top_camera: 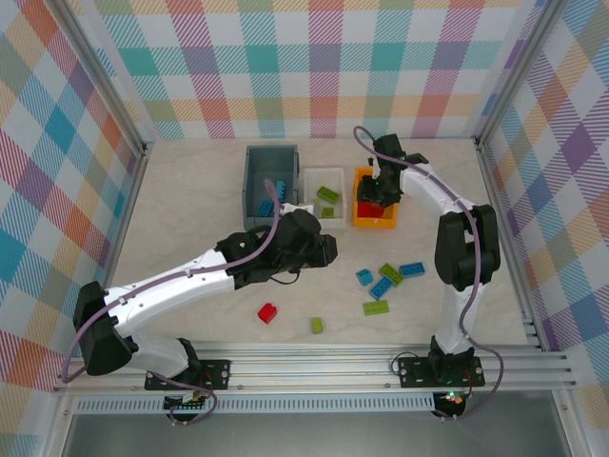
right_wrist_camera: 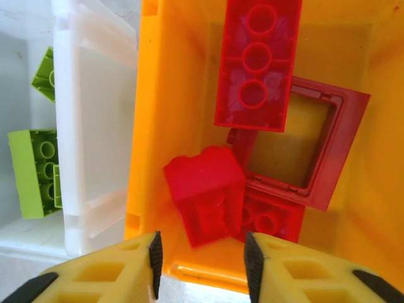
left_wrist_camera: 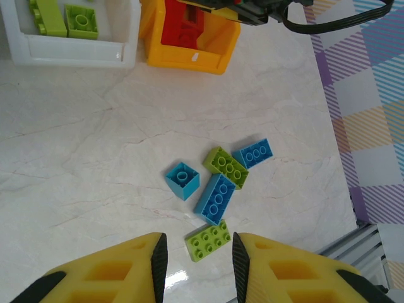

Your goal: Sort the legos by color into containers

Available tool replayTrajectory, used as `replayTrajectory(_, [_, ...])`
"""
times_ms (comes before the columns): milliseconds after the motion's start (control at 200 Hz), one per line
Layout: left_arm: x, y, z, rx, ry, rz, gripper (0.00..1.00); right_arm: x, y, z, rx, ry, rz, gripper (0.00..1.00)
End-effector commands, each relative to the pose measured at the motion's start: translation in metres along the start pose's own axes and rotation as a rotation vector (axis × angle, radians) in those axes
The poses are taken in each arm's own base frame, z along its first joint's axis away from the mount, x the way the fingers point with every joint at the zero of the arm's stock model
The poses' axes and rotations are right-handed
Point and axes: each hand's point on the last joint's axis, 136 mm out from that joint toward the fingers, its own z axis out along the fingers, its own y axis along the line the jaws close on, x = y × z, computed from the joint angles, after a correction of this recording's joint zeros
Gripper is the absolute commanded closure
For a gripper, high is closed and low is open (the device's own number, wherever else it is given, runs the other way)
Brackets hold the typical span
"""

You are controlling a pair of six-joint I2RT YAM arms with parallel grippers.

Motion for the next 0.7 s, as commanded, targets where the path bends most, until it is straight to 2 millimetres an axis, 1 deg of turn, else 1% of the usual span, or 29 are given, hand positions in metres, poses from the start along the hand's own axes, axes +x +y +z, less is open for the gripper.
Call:
replayTrajectory(0, [-0.006, -0.012, -0.010, 0.014, -0.032, 0.032, 0.66, -0.003, 0.008, -0.008, -0.031, 0.002, 0.001, 0.53])
replayTrajectory(50, [-0.005, -0.011, -0.010, 0.010, -0.033, 0.034, 0.66, -0.005, 0.008, -0.014, -0.028, -0.012, -0.002, 0.53])
replayTrajectory(130, [-0.003, -0.011, -0.012, 0.008, -0.033, 0.037, 0.66, -0.010, 0.009, -0.033, -0.028, -0.060, -0.003, 0.54])
replayTrajectory(215, [0.001, -0.007, -0.011, -0.007, -0.022, 0.039, 0.66, -0.017, 0.012, -0.065, -0.028, -0.137, -0.013, 0.55])
replayTrajectory(285, [0.005, -0.004, -0.011, -0.017, -0.013, 0.035, 0.66, -0.021, 0.013, -0.096, -0.025, -0.201, -0.016, 0.55])
replayTrajectory(345, [0.008, -0.002, -0.011, -0.028, -0.007, 0.037, 0.66, -0.021, 0.012, -0.120, -0.019, -0.247, -0.013, 0.55])
replayTrajectory(365, [0.010, 0.000, -0.012, -0.034, -0.005, 0.041, 0.66, -0.020, 0.012, -0.133, -0.018, -0.272, -0.009, 0.55])
replayTrajectory(380, [0.010, 0.000, -0.012, -0.037, -0.006, 0.042, 0.66, -0.020, 0.012, -0.138, -0.017, -0.283, -0.006, 0.55])
replayTrajectory(465, [0.016, 0.004, -0.012, -0.051, 0.003, 0.061, 0.65, -0.011, 0.011, -0.173, -0.025, -0.341, 0.016, 0.55])
replayTrajectory(480, [0.017, 0.005, -0.012, -0.054, 0.004, 0.062, 0.65, -0.009, 0.011, -0.176, -0.027, -0.346, 0.018, 0.55])
replayTrajectory(490, [0.017, 0.005, -0.011, -0.055, 0.006, 0.063, 0.65, -0.007, 0.011, -0.182, -0.030, -0.353, 0.023, 0.55])
replayTrajectory(545, [0.021, 0.008, -0.010, -0.064, 0.017, 0.072, 0.65, 0.005, 0.011, -0.201, -0.044, -0.370, 0.047, 0.54])
replayTrajectory(595, [0.023, 0.010, -0.008, -0.074, 0.027, 0.078, 0.64, 0.019, 0.013, -0.215, -0.072, -0.368, 0.062, 0.52])
replayTrajectory(635, [0.024, 0.011, -0.006, -0.081, 0.035, 0.071, 0.63, 0.029, 0.014, -0.222, -0.087, -0.361, 0.065, 0.51])
replayTrajectory(695, [0.029, 0.010, 0.002, -0.092, 0.058, 0.044, 0.61, 0.048, 0.015, -0.232, -0.111, -0.345, 0.065, 0.49])
